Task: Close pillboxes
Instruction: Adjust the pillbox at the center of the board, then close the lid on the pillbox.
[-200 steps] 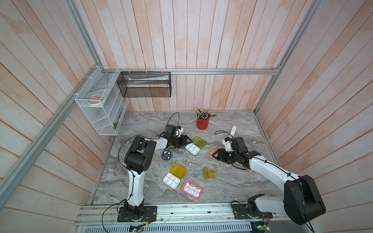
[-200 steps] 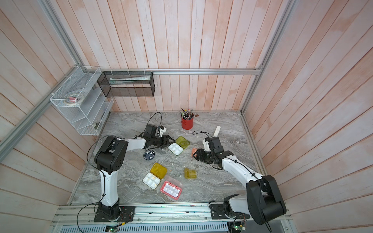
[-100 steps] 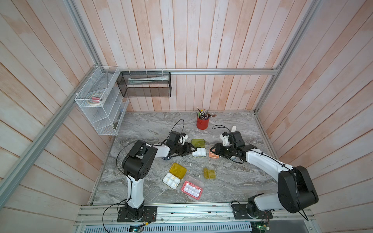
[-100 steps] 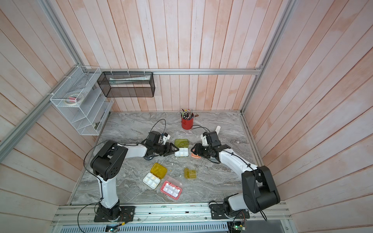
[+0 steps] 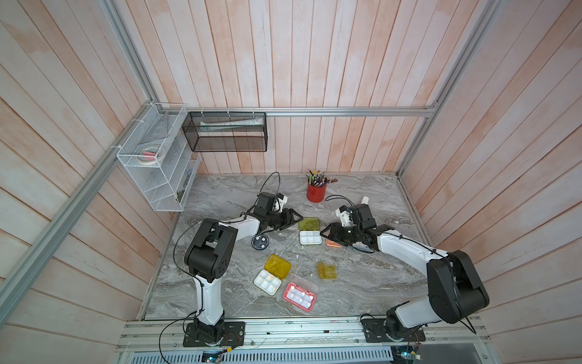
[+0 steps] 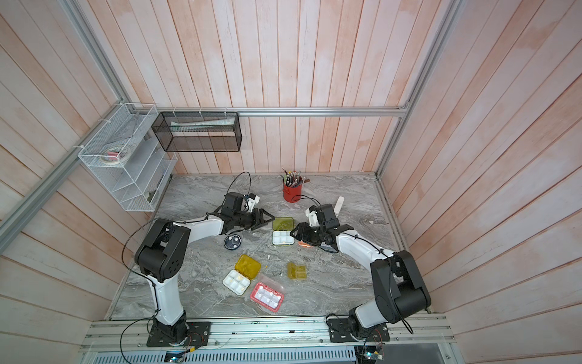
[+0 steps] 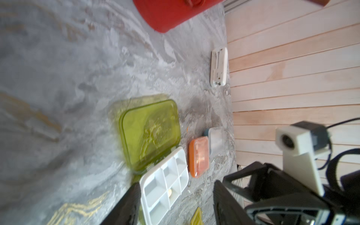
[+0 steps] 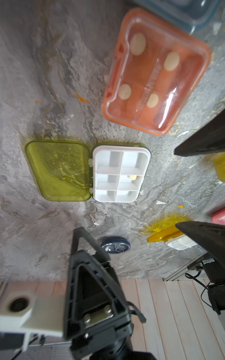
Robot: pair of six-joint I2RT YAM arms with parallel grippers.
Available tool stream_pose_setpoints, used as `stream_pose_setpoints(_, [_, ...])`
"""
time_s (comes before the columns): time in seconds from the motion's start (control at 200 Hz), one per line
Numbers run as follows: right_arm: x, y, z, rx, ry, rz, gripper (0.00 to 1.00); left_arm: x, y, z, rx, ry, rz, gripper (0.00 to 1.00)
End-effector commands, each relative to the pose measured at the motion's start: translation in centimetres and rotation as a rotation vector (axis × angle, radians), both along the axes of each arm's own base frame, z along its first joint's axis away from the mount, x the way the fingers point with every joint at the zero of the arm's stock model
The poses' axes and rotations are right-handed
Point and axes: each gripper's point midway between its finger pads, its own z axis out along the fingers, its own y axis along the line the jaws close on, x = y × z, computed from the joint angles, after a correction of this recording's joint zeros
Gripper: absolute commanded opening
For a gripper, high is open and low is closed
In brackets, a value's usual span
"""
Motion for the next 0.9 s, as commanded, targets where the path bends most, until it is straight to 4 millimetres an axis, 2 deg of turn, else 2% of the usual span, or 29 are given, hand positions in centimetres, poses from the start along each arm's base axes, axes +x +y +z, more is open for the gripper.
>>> stream_pose_setpoints(0.0, [-1.4,0.8,-0.9,0.026,0.037,0.018,0.56,1.4,0.3,-1.2,0.037,0.002,0.001,0.62])
stream_pose_setpoints(0.18, [-3.0,1.3,-2.1,0.032,0.066,0.034,0.56,3.8,0.4,-1.5,0.039,-0.009,0.012,0.62])
stream_pose_setpoints(0.485, [-3.7,1.4,-3.2,0.038,0.085,0.036,0.56,6.0,-0.3,-3.0,0.027,0.001,0.006,0.62])
stream_pose_setpoints(0.675, [-3.9,1.4,-3.8,0.03,0.094,0.043,0.56,6.9,-0.6,-3.8,0.016,0.01,0.009,0.62])
stream_pose_setpoints(0.895, [-3.7,1.5,-4.4,0.02,0.104,0.05,0.56,6.9,-1.0,-5.4,-0.006,0.043,0.008,0.62])
